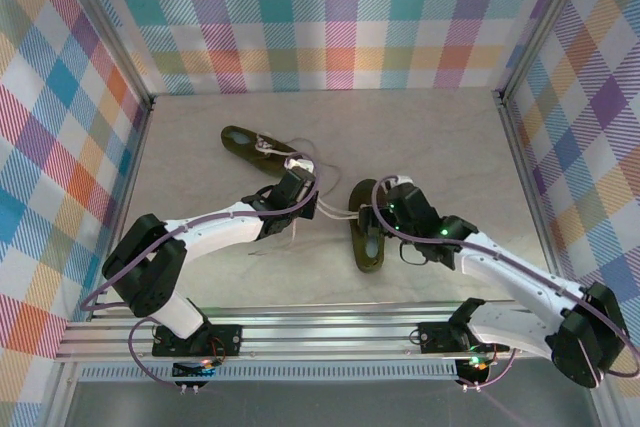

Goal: Tie the shoes

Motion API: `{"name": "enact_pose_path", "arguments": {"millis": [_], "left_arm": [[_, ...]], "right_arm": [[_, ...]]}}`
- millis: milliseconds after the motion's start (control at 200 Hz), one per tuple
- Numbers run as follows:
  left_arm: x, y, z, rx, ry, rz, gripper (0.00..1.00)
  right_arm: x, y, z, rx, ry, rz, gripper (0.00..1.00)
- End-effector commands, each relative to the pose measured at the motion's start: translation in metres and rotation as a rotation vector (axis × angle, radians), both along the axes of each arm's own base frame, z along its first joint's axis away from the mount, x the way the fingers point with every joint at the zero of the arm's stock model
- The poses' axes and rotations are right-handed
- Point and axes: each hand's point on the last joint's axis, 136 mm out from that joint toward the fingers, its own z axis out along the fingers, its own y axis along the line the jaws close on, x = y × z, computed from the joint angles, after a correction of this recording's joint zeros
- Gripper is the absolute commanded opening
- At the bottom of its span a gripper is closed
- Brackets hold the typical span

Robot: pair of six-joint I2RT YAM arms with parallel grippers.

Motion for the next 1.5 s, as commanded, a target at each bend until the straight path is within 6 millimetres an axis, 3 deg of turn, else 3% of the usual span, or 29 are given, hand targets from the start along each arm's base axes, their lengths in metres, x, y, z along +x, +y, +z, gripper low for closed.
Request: {"name": "enact_pose_path", "arguments": {"millis": [0, 105, 240, 480, 750, 1140, 1495], "left_arm": [[0.006, -0.01, 0.022, -0.06, -0.04, -0.017, 0.0], [0.007, -0.009, 0.03, -0.08, -0.061, -0.019, 0.03], [0.008, -0.016, 0.044, -0.12, -0.082, -0.048, 0.1], [0.015, -0.021, 0.067, -0.149, -0.122, -0.057, 0.16], [0.018, -0.026, 0.073, -0.165, -0.127, -0.065, 0.16], [0.017, -0.027, 0.073, -0.167, -0.119, -0.07, 0.16], [0.02, -0.024, 0.07, -0.151, -0.112, -0.051, 0.15]], "right_arm": [[0.018, 0.026, 0.021, -0.069, -0.062, 0.234, 0.82], [0.015, 0.057, 0.029, 0.098, -0.098, 0.441, 0.75], [0.031, 0.07, 0.027, 0.208, -0.097, 0.549, 0.74], [0.06, 0.072, 0.01, 0.234, -0.118, 0.592, 0.74], [0.079, 0.077, -0.007, 0.182, -0.125, 0.616, 0.73], [0.077, 0.091, -0.024, 0.182, -0.089, 0.729, 0.72], [0.054, 0.1, -0.028, 0.184, -0.086, 0.84, 0.71]]}}
